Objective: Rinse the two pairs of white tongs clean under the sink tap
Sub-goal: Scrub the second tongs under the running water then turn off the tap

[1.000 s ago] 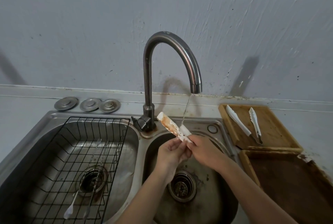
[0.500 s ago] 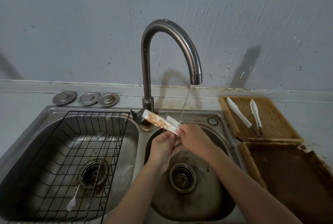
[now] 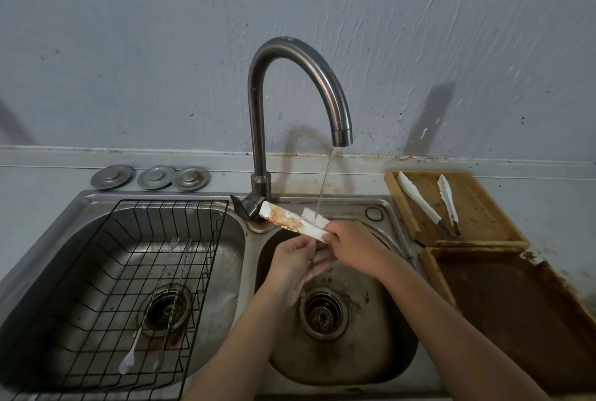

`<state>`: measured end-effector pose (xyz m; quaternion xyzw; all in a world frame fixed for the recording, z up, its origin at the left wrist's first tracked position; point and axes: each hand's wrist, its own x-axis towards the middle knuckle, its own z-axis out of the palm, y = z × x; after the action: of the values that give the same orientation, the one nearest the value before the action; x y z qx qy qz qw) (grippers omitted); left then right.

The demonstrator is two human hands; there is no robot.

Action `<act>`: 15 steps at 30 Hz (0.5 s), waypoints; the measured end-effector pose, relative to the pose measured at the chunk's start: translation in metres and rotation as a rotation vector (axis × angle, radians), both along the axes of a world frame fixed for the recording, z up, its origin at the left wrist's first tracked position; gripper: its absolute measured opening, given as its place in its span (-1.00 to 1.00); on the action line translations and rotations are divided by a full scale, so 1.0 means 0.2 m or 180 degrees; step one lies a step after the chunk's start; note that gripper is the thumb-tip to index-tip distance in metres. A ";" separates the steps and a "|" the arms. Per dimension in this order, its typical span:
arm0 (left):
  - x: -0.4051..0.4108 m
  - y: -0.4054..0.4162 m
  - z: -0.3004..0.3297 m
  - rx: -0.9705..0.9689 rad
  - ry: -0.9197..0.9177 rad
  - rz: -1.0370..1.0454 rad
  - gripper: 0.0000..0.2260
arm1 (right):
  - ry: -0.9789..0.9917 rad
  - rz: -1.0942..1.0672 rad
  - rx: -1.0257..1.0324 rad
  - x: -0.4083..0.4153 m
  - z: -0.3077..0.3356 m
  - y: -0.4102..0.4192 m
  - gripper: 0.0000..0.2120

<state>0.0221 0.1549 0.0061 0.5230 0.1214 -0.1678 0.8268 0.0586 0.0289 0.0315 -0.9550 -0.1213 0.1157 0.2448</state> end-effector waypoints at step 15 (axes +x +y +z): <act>0.05 -0.02 -0.03 -0.0086 0.0389 0.0256 -0.70 | -0.0114 -0.0379 -0.0212 -0.05 0.03 -0.07 -0.57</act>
<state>0.0320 0.1501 0.0008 0.4952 0.1903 -0.1677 0.8309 0.0484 0.0159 0.0369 -0.9700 -0.0646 0.0879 0.2171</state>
